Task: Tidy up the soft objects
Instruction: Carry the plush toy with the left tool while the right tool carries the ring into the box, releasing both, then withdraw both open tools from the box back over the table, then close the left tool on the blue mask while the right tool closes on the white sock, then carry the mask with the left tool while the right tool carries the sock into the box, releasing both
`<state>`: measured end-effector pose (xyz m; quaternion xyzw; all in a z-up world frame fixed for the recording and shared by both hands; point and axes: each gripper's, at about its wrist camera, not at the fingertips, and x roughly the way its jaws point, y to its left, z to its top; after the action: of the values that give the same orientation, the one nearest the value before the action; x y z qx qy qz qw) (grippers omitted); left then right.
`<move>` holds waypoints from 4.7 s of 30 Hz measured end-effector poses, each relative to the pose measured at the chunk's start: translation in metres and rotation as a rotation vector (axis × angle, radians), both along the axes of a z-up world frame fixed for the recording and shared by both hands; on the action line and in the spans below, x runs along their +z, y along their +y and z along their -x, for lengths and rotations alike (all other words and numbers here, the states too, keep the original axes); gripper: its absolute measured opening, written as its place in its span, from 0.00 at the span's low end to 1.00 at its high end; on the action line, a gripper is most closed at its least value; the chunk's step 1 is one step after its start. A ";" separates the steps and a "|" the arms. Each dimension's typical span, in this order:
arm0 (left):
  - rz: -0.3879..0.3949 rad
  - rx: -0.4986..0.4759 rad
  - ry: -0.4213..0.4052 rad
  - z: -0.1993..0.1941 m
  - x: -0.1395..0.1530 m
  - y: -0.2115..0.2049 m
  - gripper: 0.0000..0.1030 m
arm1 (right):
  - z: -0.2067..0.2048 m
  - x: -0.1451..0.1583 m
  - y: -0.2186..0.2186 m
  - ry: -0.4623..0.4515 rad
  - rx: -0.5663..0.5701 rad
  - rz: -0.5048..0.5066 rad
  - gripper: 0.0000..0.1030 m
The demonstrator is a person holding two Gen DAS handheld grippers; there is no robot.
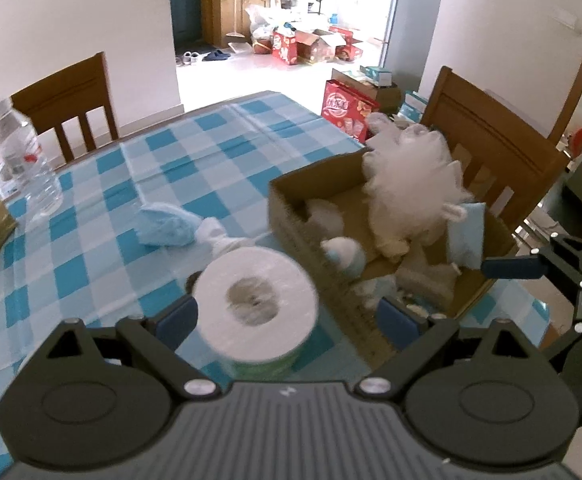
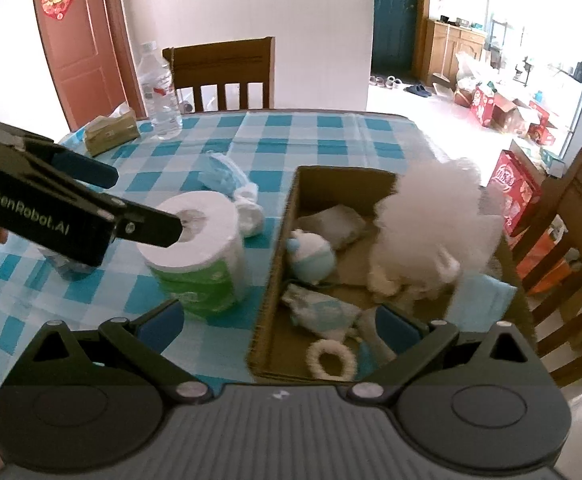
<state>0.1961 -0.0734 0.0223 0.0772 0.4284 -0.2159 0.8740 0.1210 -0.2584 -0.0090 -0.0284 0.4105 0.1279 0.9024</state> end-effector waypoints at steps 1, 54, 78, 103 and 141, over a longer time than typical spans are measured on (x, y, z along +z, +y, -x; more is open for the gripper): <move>0.000 0.005 -0.001 0.000 -0.001 0.007 0.93 | 0.000 0.001 0.006 0.001 0.002 0.001 1.00; 0.055 0.219 0.154 -0.171 -0.062 0.152 0.93 | -0.201 -0.014 0.162 0.255 0.194 0.232 0.93; -0.118 -0.129 0.198 -0.216 -0.091 0.107 0.92 | -0.285 -0.088 0.115 0.589 0.130 0.067 0.59; -0.111 0.293 0.407 -0.285 -0.139 0.060 0.88 | -0.266 -0.083 0.113 0.465 0.258 0.055 0.59; -0.089 -0.040 0.338 -0.260 -0.118 0.077 0.19 | -0.279 -0.107 0.126 0.526 0.233 0.116 0.34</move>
<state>0.4564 0.0038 -0.0955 0.0869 0.5767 -0.2242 0.7807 0.4002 -0.1321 -0.1159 -0.0931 0.6308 0.2101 0.7411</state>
